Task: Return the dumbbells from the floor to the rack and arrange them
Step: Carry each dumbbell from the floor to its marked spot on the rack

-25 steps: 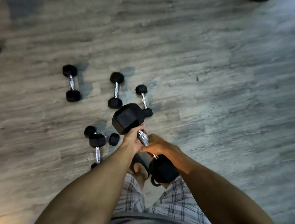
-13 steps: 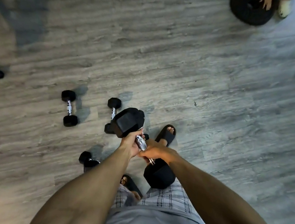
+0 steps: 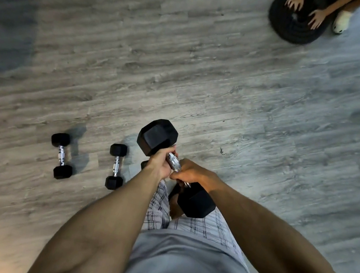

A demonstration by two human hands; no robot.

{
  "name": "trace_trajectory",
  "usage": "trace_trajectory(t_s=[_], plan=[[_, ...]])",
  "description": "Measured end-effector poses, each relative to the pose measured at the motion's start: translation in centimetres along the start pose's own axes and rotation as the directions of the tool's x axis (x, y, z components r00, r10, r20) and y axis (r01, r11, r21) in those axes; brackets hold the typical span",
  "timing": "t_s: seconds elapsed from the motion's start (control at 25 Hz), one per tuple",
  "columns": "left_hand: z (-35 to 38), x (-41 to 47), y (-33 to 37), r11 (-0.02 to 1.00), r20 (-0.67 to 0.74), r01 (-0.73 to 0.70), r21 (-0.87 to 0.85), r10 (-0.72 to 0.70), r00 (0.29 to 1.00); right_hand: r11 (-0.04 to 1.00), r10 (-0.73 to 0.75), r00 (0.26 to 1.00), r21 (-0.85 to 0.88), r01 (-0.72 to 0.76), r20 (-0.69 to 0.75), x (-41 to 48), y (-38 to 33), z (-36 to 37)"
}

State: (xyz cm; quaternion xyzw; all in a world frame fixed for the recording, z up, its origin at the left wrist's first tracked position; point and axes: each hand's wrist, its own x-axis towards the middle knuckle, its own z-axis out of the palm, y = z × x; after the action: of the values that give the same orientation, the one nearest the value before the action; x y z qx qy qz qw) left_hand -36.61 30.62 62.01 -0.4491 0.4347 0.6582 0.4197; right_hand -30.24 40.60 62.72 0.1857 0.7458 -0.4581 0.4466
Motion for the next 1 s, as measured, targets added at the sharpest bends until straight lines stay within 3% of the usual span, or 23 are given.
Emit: trace_trajectory(t_s=[0.28, 0.6, 1.0], plan=[[10.2, 3.9, 8.1, 0.999, 0.043, 0.002, 0.036, -0.004, 0.999, 1.0, -0.017, 0.999, 0.025, 0.018, -0.029, 4.2, -3.5, -12.1], [21.5, 8.5, 22.1, 0.998, 0.054, 0.058, 0.019, -0.059, 0.997, 0.998, 0.007, 0.999, 0.061, -0.005, -0.042, 11.0, -12.2, -27.5], [33.4, 14.3, 38.5, 0.995, 0.058, 0.014, 0.097, -0.019, 0.998, 0.996, 0.022, 0.999, 0.093, -0.018, -0.047, 21.3, -20.9, -43.1]])
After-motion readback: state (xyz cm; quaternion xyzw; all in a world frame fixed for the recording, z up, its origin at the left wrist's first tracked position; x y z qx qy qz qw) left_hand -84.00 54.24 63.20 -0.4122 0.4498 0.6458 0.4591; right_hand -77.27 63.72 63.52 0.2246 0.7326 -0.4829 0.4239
